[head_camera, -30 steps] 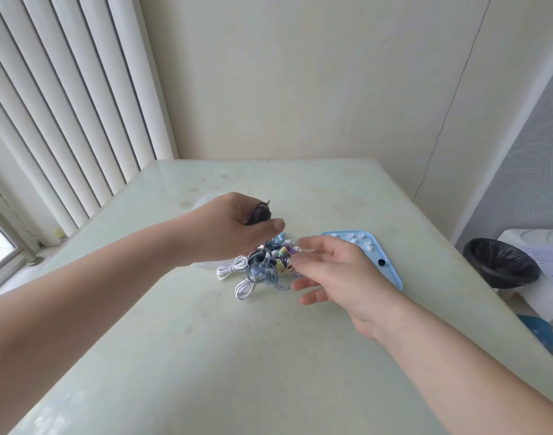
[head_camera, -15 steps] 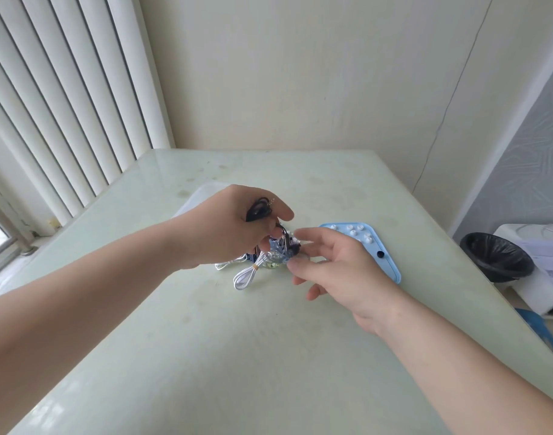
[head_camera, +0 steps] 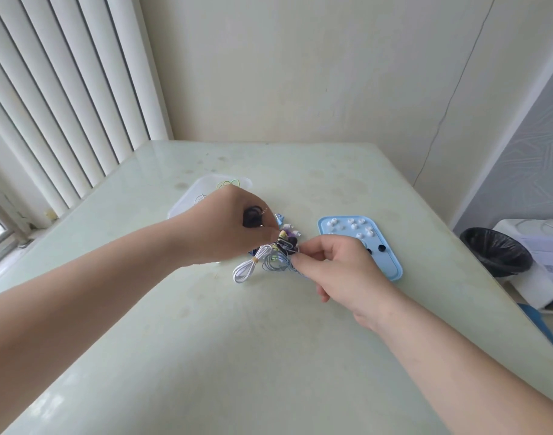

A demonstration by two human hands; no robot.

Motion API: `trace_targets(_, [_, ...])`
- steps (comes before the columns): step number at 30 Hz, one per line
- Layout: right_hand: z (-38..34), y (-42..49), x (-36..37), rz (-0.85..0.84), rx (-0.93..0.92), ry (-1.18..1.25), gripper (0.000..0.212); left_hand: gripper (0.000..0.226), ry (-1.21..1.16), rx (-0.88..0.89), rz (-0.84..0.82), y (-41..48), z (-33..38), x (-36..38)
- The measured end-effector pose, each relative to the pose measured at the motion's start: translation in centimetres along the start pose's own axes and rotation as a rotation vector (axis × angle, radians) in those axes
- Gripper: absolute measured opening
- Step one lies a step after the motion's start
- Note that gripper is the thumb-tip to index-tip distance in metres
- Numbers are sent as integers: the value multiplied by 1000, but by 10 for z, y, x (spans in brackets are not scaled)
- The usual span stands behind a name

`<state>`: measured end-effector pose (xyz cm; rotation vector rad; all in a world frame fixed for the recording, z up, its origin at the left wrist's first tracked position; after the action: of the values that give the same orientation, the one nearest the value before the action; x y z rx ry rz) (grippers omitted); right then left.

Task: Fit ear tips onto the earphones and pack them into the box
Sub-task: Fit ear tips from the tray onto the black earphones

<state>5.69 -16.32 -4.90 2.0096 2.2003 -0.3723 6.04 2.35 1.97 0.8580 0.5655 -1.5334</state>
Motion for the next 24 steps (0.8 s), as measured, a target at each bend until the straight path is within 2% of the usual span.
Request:
trace_targets(3, [1,2,-2,32,-1,-37,5,13,161,13,-5,2,-6,3])
trace_targets(7, [4,5,-4,74,-26,-80,8,11,171,34,-119,-1,-10,6])
trace_targets(11, [5,8,-2,76,-46,-75,5,11,175,61,-134,-2,-15,9])
trace_targets(14, [6,7,2,37,-87,-101,14,14,147,57,-149,-2,-16,11])
trace_targets(16, [6,8,3,33,-154,-145,16,18,80,26,-123,-1,-18,11])
trace_targets(19, [6,7,2,37,-206,-160,19,22,-143,-99,-89,1,-25,12])
trace_targets(24, [10,9,3,61,-192,-183,16,23,-466,-236,-158,-1,-31,21])
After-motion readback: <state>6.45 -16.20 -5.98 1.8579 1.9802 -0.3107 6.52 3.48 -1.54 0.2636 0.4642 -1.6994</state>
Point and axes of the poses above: each hand's wrist, its own y-axis towards the middle knuckle, its own x-axis out of the palm, z = x × y, the point moved 4 cm from there along y, towards the middle knuckle, and after that the axes turned 5 degrees about z, right-handed, at the moved point
